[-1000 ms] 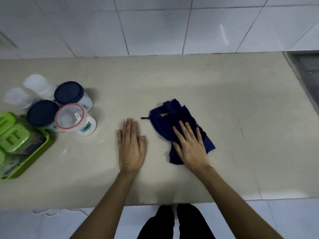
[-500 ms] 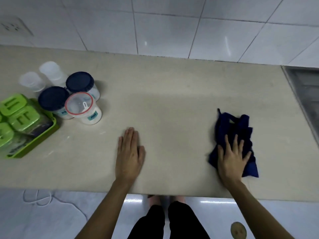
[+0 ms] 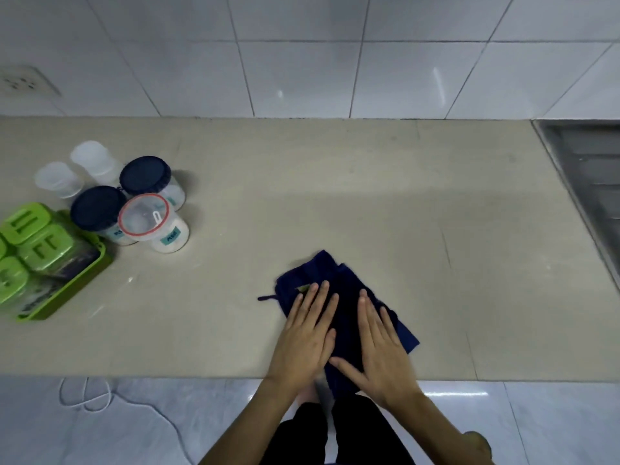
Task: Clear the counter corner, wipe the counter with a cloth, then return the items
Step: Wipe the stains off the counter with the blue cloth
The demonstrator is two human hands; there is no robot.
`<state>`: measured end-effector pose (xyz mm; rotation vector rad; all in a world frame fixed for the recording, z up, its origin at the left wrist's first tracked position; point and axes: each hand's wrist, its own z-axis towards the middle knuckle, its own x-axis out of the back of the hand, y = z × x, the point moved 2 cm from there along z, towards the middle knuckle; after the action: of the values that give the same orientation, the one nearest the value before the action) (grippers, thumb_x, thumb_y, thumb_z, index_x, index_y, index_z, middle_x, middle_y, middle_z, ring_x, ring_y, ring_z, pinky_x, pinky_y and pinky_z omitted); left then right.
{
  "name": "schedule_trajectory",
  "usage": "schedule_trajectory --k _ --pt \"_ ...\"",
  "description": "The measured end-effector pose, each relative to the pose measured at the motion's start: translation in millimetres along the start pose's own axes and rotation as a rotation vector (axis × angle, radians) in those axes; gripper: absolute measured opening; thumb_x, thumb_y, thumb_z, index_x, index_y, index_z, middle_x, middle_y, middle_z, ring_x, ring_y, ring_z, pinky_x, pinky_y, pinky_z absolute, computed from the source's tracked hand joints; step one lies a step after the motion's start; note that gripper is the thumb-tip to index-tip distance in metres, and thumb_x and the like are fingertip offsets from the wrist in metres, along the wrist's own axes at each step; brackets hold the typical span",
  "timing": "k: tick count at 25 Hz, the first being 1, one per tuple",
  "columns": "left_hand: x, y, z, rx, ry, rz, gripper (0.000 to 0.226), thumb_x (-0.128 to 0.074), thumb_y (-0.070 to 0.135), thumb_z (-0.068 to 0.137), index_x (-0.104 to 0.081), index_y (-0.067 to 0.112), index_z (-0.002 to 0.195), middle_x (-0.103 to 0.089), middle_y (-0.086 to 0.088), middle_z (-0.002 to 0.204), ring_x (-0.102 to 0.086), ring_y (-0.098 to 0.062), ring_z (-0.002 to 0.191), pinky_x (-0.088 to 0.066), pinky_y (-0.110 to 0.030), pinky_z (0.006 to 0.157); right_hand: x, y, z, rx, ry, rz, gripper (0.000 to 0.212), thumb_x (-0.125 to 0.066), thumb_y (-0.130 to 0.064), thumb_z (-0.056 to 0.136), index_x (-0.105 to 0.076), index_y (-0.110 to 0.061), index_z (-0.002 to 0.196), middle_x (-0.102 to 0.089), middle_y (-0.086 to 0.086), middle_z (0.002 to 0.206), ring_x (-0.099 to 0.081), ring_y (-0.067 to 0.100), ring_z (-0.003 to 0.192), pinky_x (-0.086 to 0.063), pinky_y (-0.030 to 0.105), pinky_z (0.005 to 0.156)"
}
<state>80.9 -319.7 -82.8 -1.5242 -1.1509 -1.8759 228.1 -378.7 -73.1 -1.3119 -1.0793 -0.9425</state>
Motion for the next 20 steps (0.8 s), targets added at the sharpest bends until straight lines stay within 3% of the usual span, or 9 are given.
schedule_trajectory --k 7,10,12,14,17,20 --pt "14.0 -10.4 -12.9 0.208 -0.134 0.137 0.074 -0.017 0.06 0.096 -0.006 0.013 0.153 -0.002 -0.002 0.162 -0.004 -0.015 0.149 -0.006 -0.038 0.117 10.0 4.9 4.9 0.067 -0.15 -0.079 0.094 -0.023 -0.075 0.086 -0.018 -0.005 0.149 -0.015 0.015 0.158 -0.011 0.03 0.147 -0.014 0.048 0.115" --pt "25.3 -20.1 -21.5 0.286 -0.118 0.186 0.073 -0.01 0.06 0.096 -0.019 0.012 0.151 -0.016 -0.005 0.16 -0.011 -0.017 0.148 -0.005 -0.038 0.117 13.1 9.1 6.2 0.091 -0.163 -0.095 0.09 -0.02 -0.072 0.088 -0.031 -0.004 0.145 -0.028 0.018 0.154 -0.027 0.033 0.143 -0.017 0.05 0.112" --pt "39.9 -34.5 -24.8 0.368 -0.07 0.174 0.075 -0.006 0.056 0.097 -0.033 0.007 0.146 -0.032 -0.008 0.155 -0.025 -0.02 0.145 -0.008 -0.037 0.117 22.9 12.1 15.2 0.095 -0.122 -0.065 0.08 -0.017 -0.067 0.091 -0.051 -0.009 0.134 -0.049 0.014 0.143 -0.046 0.032 0.131 -0.021 0.047 0.109" --pt "53.9 -56.4 -32.5 0.479 0.01 0.139 0.074 -0.007 0.053 0.097 -0.045 0.005 0.138 -0.044 -0.011 0.148 -0.037 -0.024 0.14 -0.014 -0.037 0.12 35.3 11.1 30.1 0.12 -0.047 0.015 0.069 -0.015 -0.059 0.095 -0.058 -0.014 0.124 -0.059 0.009 0.132 -0.057 0.029 0.119 -0.029 0.041 0.106" --pt "68.4 -93.3 -38.4 0.584 0.089 0.115 0.059 -0.026 0.045 0.096 -0.055 0.004 0.127 -0.052 -0.015 0.139 -0.043 -0.03 0.134 -0.03 -0.045 0.116 42.5 -6.1 63.0 0.246 0.036 0.109 0.046 -0.034 -0.044 0.095 -0.052 -0.016 0.127 -0.05 0.008 0.139 -0.051 0.025 0.121 -0.041 0.04 0.102" --pt "81.8 -130.1 -39.0 0.628 0.116 0.079 0.055 -0.031 0.041 0.093 -0.056 0.004 0.126 -0.053 -0.014 0.138 -0.042 -0.03 0.134 -0.029 -0.044 0.115 39.1 -52.6 98.1 0.382 0.013 0.146 0.042 -0.051 -0.032 0.09 -0.043 -0.02 0.129 -0.038 0.007 0.147 -0.043 0.022 0.128 -0.042 0.038 0.103"
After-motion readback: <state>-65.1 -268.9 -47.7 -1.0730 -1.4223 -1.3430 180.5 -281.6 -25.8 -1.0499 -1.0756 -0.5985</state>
